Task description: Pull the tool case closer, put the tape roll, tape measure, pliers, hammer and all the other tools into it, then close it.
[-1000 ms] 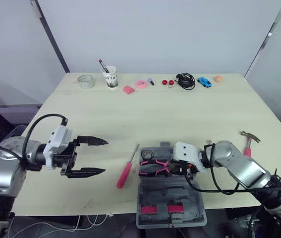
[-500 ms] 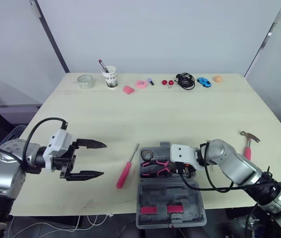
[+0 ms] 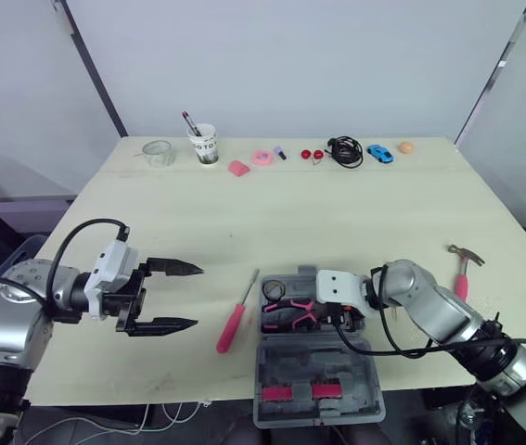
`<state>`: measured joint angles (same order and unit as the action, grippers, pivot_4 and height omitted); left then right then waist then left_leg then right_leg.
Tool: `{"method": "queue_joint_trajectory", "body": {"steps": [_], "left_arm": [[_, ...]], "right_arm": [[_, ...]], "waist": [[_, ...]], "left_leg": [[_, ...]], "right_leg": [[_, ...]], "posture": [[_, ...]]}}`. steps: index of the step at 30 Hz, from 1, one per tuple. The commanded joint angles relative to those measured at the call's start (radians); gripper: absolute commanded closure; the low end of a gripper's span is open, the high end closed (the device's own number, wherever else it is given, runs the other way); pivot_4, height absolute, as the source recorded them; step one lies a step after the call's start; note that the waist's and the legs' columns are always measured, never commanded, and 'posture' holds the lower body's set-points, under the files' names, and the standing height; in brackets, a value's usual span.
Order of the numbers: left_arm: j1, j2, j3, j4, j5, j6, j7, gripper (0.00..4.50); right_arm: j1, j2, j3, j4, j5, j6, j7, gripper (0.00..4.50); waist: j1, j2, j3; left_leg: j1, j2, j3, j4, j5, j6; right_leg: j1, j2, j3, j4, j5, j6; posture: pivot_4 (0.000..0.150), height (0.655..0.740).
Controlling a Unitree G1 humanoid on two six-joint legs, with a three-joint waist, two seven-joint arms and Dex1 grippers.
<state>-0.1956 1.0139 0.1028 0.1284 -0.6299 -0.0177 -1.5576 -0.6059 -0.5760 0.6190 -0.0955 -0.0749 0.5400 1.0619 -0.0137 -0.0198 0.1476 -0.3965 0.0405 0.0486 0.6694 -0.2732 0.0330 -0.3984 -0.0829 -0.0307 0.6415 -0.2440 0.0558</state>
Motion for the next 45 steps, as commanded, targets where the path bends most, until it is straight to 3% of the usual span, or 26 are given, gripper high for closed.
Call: {"method": "queue_joint_trajectory", "body": {"steps": [1, 6, 14, 17, 20, 22, 23, 24, 27, 37, 45], "left_arm": [[-0.013, -0.007, 0.005, -0.016, -0.002, -0.017, -0.057, 0.0], [-0.011, -0.014, 0.007, -0.016, -0.003, -0.016, -0.057, 0.0], [-0.021, -0.039, 0.015, -0.026, -0.003, -0.007, -0.057, 0.0], [-0.02, -0.046, 0.019, -0.032, -0.002, -0.003, -0.056, 0.0], [-0.021, -0.055, 0.017, -0.032, 0.001, -0.004, -0.055, 0.0], [-0.027, -0.063, 0.015, -0.029, 0.004, -0.005, -0.053, 0.0], [-0.03, -0.066, 0.014, -0.028, 0.005, -0.004, -0.052, 0.0], [-0.032, -0.068, 0.014, -0.026, 0.006, -0.005, -0.052, 0.0], [-0.031, -0.072, 0.017, -0.025, 0.01, -0.006, -0.053, 0.0], [-0.025, -0.081, 0.023, -0.029, 0.016, -0.003, -0.049, 0.0], [-0.02, -0.083, 0.025, -0.028, 0.019, -0.006, -0.047, 0.0]], "right_arm": [[-0.005, -0.001, -0.02, 0.003, -0.004, -0.035, 0.013, 2.23], [0.0, 0.006, -0.041, 0.006, -0.008, -0.045, -0.008, 0.04], [0.105, 0.085, -0.237, -0.019, 0.172, -0.15, -0.043, 0.04], [0.134, 0.093, -0.267, -0.007, 0.2, -0.238, -0.022, 0.79], [0.16, 0.108, -0.277, 0.003, 0.219, -0.26, -0.031, 2.17], [0.179, 0.124, -0.275, 0.033, 0.224, -0.288, -0.033, 2.32], [0.186, 0.133, -0.277, 0.048, 0.226, -0.296, -0.036, 3.06], [0.193, 0.137, -0.274, 0.067, 0.222, -0.31, -0.036, 3.19], [0.211, 0.144, -0.264, 0.112, 0.207, -0.341, -0.036, 4.25], [0.242, 0.18, -0.239, 0.344, 0.15, -0.414, -0.055, 4.25], [0.241, 0.13, -0.113, 0.493, -0.004, -0.365, -0.054, 4.25]], "waist": [[0.001, 0.0, 0.0], [0.001, 0.0, 0.0], [0.003, 0.0, 0.0], [0.002, 0.0, 0.0], [0.003, 0.0, 0.0], [0.002, 0.0, 0.0], [0.003, 0.0, 0.0], [0.003, 0.0, 0.0], [0.003, 0.0, 0.0], [0.002, -0.001, 0.0], [0.003, -0.002, -0.004]], "left_leg": [[0.0, 0.0, 0.0, 0.0, 0.0, 0.0], [0.0, 0.0, 0.0, 0.0, 0.0, 0.0], [0.0, 0.0, 0.0, 0.0, 0.0, 0.0], [0.0, 0.0, 0.0, 0.0, 0.0, 0.0], [0.0, 0.0, 0.0, 0.0, 0.0, 0.0], [0.0, 0.0, 0.0, 0.0, 0.0, 0.0], [0.0, 0.0, 0.0, 0.0, 0.0, 0.0], [0.0, 0.0, 0.0, 0.0, 0.0, 0.0], [0.0, 0.0, 0.0, 0.0, 0.0, 0.0], [0.001, 0.0, 0.0, 0.0, 0.0, 0.0], [0.005, 0.0, -0.001, 0.0, 0.0, 0.0]], "right_leg": [[0.0, 0.0, 0.0, 0.0, 0.0, 0.0], [0.0, 0.0, 0.0, 0.0, 0.0, 0.0], [0.0, 0.0, 0.0, 0.0, 0.0, 0.0], [0.0, 0.0, 0.0, 0.0, 0.0, 0.0], [0.0, 0.0, 0.0, 0.0, 0.0, 0.0], [0.0, 0.0, 0.0, 0.0, 0.0, 0.0], [0.0, 0.0, 0.0, 0.0, 0.0, 0.0], [0.0, 0.0, 0.0, 0.0, 0.0, 0.0], [0.0, 0.0, 0.0, 0.0, 0.0, 0.0], [0.001, 0.0, 0.0, 0.0, 0.0, 0.0], [0.003, 0.0, 0.0, 0.001, 0.0, 0.0]], "posture": [[0.15, 0.74], [0.15, 0.74], [0.15, 0.74], [0.15, 0.74], [0.15, 0.74], [0.15, 0.74], [0.15, 0.74], [0.15, 0.74], [0.15, 0.74], [0.15, 0.74], [0.15, 0.74]]}}
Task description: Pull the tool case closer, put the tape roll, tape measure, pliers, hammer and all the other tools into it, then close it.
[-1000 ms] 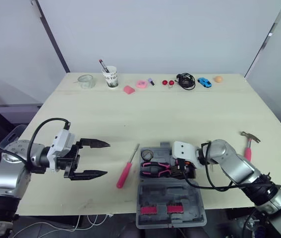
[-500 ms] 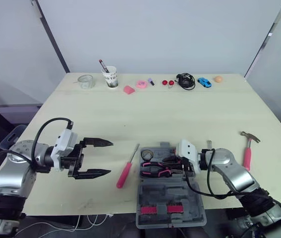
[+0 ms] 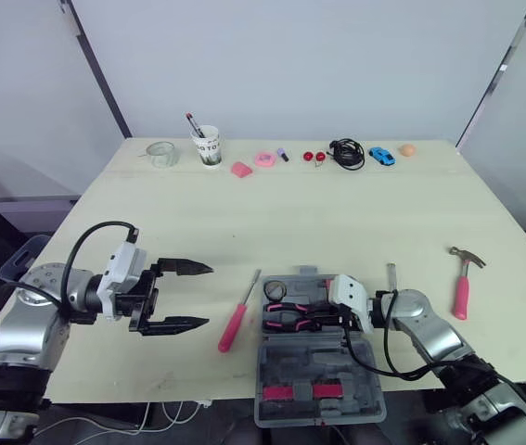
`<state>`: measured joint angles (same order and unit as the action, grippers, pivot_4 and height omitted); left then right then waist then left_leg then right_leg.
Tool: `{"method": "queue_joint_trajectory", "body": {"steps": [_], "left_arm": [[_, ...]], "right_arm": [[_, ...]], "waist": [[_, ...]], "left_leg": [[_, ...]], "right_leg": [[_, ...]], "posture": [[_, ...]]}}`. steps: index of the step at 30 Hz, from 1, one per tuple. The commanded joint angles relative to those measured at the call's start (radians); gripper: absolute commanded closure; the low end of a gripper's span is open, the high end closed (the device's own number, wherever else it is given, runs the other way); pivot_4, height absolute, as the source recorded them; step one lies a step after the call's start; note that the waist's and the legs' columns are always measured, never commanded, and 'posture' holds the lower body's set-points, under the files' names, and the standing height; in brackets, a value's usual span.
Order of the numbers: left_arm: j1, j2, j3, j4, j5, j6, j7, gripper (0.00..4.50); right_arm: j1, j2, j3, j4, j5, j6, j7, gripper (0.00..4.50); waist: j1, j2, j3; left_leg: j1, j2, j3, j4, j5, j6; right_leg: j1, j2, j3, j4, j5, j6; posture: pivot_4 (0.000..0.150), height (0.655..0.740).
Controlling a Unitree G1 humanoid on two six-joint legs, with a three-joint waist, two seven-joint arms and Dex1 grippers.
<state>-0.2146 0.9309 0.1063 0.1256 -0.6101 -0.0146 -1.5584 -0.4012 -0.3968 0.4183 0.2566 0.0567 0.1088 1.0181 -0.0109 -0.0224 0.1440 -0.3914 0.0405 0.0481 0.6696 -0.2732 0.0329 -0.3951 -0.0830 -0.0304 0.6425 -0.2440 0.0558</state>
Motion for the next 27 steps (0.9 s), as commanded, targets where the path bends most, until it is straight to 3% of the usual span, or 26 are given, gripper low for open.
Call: {"method": "queue_joint_trajectory", "body": {"steps": [1, 3, 10, 13, 18, 27], "left_arm": [[0.001, 0.0, 0.023, -0.026, -0.001, -0.01, -0.046, 0.0], [0.004, -0.001, 0.024, -0.027, -0.002, -0.009, -0.046, 0.0], [0.027, -0.005, 0.031, -0.045, -0.009, -0.002, -0.035, 0.0], [0.039, -0.009, 0.038, -0.052, -0.015, 0.008, -0.023, 0.0], [0.058, -0.032, 0.055, -0.072, -0.021, 0.028, 0.018, 0.0], [0.084, -0.1, 0.125, -0.149, -0.049, 0.133, 0.19, 0.0]], "right_arm": [[0.035, -0.052, 0.1, 0.162, -0.154, 0.072, -0.016, 4.25], [0.029, -0.044, 0.103, 0.197, -0.166, 0.082, -0.038, 4.25], [0.033, -0.028, 0.098, 0.207, -0.162, 0.055, -0.064, 4.25], [0.046, -0.012, 0.022, 0.121, -0.086, 0.022, -0.074, 4.25], [0.063, 0.013, -0.086, -0.009, -0.004, -0.069, -0.113, 4.25], [0.117, 0.038, -0.331, -0.33, 0.229, 0.063, -0.199, 4.25]], "waist": [[-0.001, 0.0, -0.002], [0.001, -0.003, -0.006], [0.001, -0.002, -0.016], [0.001, -0.001, -0.016], [0.002, 0.004, -0.012], [-0.002, 0.007, -0.004]], "left_leg": [[0.001, 0.0, 0.0, 0.0, 0.0, 0.0], [0.011, 0.0, 0.0, -0.001, 0.0, 0.0], [0.018, 0.004, -0.003, -0.001, 0.0, 0.0], [0.018, 0.004, -0.002, -0.001, 0.0, 0.0], [0.013, 0.004, -0.002, 0.0, 0.0, 0.0], [-0.002, 0.001, -0.003, -0.001, 0.0, 0.0]], "right_leg": [[0.0, 0.0, 0.0, 0.0, 0.0, 0.0], [0.011, 0.0, 0.0, -0.001, -0.003, -0.004], [0.017, -0.003, 0.0, -0.001, -0.003, -0.004], [0.017, -0.003, 0.0, -0.001, -0.003, -0.004], [0.013, -0.003, 0.001, -0.001, -0.003, -0.004], [-0.002, -0.001, 0.002, 0.0, 0.0, 0.0]], "posture": [[0.15, 0.74], [0.15, 0.74], [0.15, 0.74], [0.15, 0.74], [0.15, 0.74], [0.15, 0.74]]}}
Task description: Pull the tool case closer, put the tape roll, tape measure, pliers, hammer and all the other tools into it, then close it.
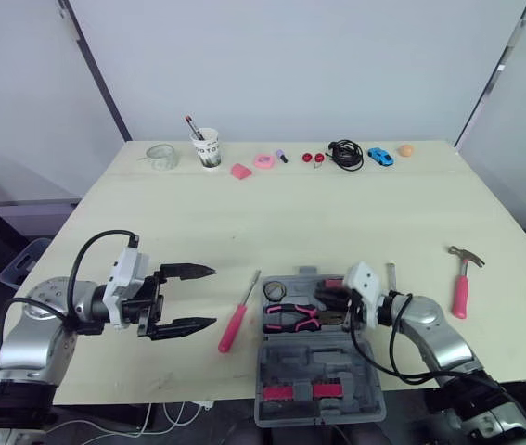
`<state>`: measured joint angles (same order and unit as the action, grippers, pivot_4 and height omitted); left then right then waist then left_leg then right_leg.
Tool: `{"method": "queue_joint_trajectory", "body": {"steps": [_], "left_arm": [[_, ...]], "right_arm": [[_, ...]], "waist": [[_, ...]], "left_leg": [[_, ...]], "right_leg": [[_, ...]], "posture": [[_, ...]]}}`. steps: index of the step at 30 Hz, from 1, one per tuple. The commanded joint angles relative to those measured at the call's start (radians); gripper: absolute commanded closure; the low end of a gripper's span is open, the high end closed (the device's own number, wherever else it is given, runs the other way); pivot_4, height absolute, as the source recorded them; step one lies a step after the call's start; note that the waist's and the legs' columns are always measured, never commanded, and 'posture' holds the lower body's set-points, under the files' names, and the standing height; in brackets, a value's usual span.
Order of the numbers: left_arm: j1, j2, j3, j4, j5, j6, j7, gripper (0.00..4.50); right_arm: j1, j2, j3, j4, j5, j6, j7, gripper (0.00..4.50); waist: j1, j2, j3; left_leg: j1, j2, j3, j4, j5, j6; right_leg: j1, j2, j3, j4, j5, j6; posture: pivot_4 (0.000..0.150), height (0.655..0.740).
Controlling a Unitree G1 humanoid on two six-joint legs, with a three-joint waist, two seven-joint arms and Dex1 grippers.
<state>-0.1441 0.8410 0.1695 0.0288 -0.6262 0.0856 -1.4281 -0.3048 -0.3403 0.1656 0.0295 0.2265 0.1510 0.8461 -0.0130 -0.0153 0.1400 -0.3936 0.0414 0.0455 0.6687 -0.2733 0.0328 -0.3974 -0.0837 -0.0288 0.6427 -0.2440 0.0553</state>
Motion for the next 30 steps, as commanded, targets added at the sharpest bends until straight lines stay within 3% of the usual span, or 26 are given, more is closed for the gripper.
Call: {"method": "queue_joint_trajectory", "body": {"steps": [1, 10, 20, 30], "left_arm": [[0.025, -0.018, 0.074, -0.059, -0.032, 0.039, 0.08, 0.0], [0.144, -0.099, 0.169, -0.101, -0.005, 0.04, 0.248, 0.0], [0.361, -0.182, 0.28, -0.049, 0.036, -0.039, 0.327, 0.0], [0.558, -0.244, 0.351, -0.009, 0.05, -0.122, 0.326, 0.0]], "right_arm": [[0.035, -0.03, -0.105, -0.12, 0.064, 0.009, -0.034, 4.25], [0.243, -0.117, -0.352, -0.18, 0.17, -0.034, -0.054, 4.25], [0.605, -0.142, -0.601, -0.168, 0.233, -0.134, -0.029, 0.02], [0.803, -0.105, -0.701, -0.087, 0.278, -0.214, -0.001, 0.02]], "waist": [[0.001, 0.0, 0.0], [0.004, -0.002, 0.002], [0.004, -0.002, 0.002], [0.005, -0.002, 0.001]], "left_leg": [[-0.001, 0.0, 0.0, 0.0, 0.0, 0.0], [-0.001, -0.001, 0.0, -0.001, 0.0, 0.0], [0.0, 0.0, 0.001, -0.001, 0.0, 0.0], [0.0, 0.005, 0.002, -0.001, -0.001, 0.0]], "right_leg": [[0.0, 0.0, -0.001, -0.001, 0.0, 0.0], [0.001, -0.002, -0.001, -0.003, 0.0, 0.0], [0.001, -0.002, 0.0, -0.003, -0.002, -0.004], [-0.001, -0.004, 0.0, -0.004, -0.003, -0.003]], "posture": [[0.15, 0.74], [0.15, 0.74], [0.15, 0.74], [0.15, 0.74]]}}
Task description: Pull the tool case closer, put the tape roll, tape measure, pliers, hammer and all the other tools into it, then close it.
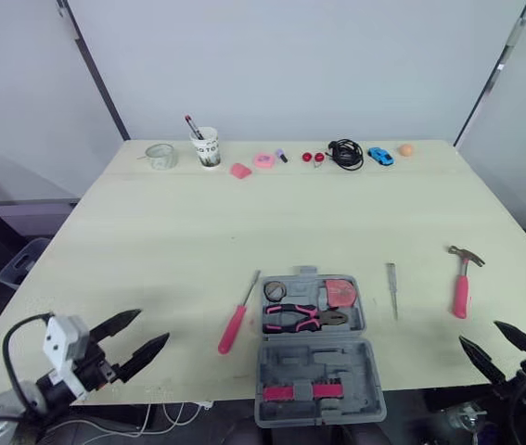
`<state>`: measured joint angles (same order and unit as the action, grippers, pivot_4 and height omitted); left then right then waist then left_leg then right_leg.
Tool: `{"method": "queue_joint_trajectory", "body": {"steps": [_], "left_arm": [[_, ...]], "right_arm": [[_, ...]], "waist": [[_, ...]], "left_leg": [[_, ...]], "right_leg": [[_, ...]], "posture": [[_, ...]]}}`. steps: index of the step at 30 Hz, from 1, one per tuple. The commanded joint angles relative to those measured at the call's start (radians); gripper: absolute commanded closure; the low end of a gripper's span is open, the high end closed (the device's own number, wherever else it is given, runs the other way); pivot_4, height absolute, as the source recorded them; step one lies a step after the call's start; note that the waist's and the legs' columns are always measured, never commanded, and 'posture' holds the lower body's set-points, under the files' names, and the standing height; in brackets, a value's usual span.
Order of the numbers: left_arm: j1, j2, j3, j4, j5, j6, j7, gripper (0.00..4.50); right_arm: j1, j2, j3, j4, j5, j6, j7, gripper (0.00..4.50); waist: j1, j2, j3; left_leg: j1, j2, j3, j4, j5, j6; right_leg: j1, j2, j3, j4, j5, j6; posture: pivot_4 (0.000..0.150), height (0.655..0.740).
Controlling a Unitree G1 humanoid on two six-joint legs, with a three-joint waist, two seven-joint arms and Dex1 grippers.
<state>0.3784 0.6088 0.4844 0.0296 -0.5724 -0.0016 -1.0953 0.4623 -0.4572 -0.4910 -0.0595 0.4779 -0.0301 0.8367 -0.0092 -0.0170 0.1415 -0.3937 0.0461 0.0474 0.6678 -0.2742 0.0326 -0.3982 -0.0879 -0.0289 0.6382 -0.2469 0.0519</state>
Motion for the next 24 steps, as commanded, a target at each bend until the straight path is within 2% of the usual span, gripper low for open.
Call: {"method": "queue_joint_trajectory", "body": {"steps": [1, 5, 13, 24], "left_arm": [[0.046, -0.015, 0.039, -0.009, -0.001, -0.041, -0.006, 0.0], [0.067, -0.019, 0.047, -0.015, -0.008, -0.045, -0.004, 0.0], [0.02, 0.027, 0.007, -0.013, 0.027, -0.045, -0.034, 0.0], [-0.07, 0.071, -0.12, -0.157, 0.039, 0.036, -0.045, 0.0]], "right_arm": [[0.046, 0.013, -0.05, 0.005, 0.03, -0.038, 0.01, 0.02], [0.072, 0.006, -0.059, 0.021, 0.032, -0.043, 0.01, 0.02], [0.042, -0.053, -0.024, -0.009, 0.014, -0.004, 0.026, 0.02], [-0.014, -0.111, 0.089, -0.202, 0.037, 0.109, 0.049, 0.02]], "waist": [[0.002, 0.0, 0.0], [0.003, 0.002, 0.001], [0.003, 0.003, 0.001], [0.013, 0.002, 0.001]], "left_leg": [[0.0, 0.0, 0.0, 0.0, 0.0, 0.0], [-0.001, 0.001, 0.0, -0.001, -0.001, -0.002], [-0.001, 0.0, 0.0, -0.001, -0.001, -0.001], [-0.002, 0.0, 0.0, -0.001, 0.0, 0.0]], "right_leg": [[0.0, -0.001, 0.0, 0.0, 0.0, 0.0], [-0.001, -0.007, -0.001, -0.001, 0.0, 0.0], [-0.001, -0.004, -0.002, -0.002, 0.0, 0.0], [-0.001, -0.001, -0.002, -0.002, 0.0, -0.001]], "posture": [[0.15, 0.74], [0.15, 0.74], [0.15, 0.74], [0.15, 0.74]]}}
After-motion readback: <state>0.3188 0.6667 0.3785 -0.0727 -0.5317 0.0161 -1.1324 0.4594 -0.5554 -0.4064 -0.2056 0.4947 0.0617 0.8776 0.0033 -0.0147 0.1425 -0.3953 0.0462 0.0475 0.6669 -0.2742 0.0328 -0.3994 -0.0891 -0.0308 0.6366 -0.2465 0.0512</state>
